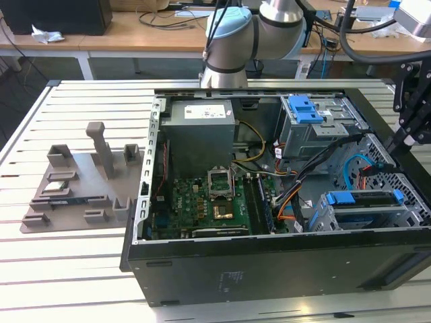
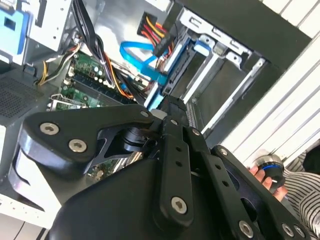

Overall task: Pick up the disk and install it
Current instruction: 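Insert the disk into the insertion slot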

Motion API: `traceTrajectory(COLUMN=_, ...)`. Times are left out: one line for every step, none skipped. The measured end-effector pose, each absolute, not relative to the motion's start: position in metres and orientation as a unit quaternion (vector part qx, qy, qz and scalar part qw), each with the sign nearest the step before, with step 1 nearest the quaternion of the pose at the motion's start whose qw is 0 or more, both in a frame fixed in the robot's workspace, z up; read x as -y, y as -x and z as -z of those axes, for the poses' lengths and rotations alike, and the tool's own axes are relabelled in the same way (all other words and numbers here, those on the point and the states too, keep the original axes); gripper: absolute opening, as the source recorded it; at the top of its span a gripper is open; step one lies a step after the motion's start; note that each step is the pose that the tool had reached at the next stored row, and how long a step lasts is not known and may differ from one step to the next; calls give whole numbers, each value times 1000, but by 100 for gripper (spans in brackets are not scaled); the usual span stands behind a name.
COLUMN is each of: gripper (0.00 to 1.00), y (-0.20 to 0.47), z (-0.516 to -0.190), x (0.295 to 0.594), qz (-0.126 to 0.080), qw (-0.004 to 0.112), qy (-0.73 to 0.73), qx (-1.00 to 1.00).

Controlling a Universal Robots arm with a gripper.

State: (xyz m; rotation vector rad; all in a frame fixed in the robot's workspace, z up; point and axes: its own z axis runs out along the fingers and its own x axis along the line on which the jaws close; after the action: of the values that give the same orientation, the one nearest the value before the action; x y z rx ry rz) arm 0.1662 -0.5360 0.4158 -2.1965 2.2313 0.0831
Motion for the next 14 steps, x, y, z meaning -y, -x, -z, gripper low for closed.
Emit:
traceTrajectory(gripper=11, y=-168, z=-415, x=535, qz=-27, qw=5, qy=701, qx=-712)
traceTrajectory(gripper=11, y=-170, z=-415, x=534, qz=-27, qw=5, qy=701, qx=-712)
traceTrajectory(gripper=11, y=-172, z=-414, x=533, qz=-26, qw=5, qy=701, qx=-712)
traceTrajectory(gripper=11, y=-174, z=-413, x=532, qz=-27, qw=5, qy=701, qx=-712)
traceTrajectory(gripper=11, y=-175, z=-413, x=532, qz=-26, qw=5, qy=701, qx=-712)
traceTrajectory(gripper=11, y=-176, z=-412, x=532, qz=-26, qw=5, qy=701, qx=-712)
traceTrajectory(gripper=11, y=-178, z=-411, x=531, qz=-26, qw=5, qy=701, qx=-712)
traceTrajectory(gripper=11, y=-179, z=-410, x=531, qz=-26, qw=5, qy=701, qx=-712)
traceTrajectory(gripper=11, y=-180, z=-410, x=531, qz=-26, qw=5, qy=701, qx=-712)
traceTrajectory(gripper=11, y=-181, z=-409, x=530, qz=-26, qw=5, qy=701, qx=-712)
traceTrajectory(gripper=11, y=-183, z=-408, x=529, qz=-26, qw=5, qy=701, qx=-712)
traceTrajectory(gripper=11, y=-184, z=-407, x=528, qz=-26, qw=5, qy=701, qx=-712)
traceTrajectory(gripper=11, y=-185, z=-407, x=527, qz=-26, qw=5, qy=701, qx=-712)
traceTrajectory(gripper=11, y=-187, z=-406, x=524, qz=-26, qw=5, qy=701, qx=-712)
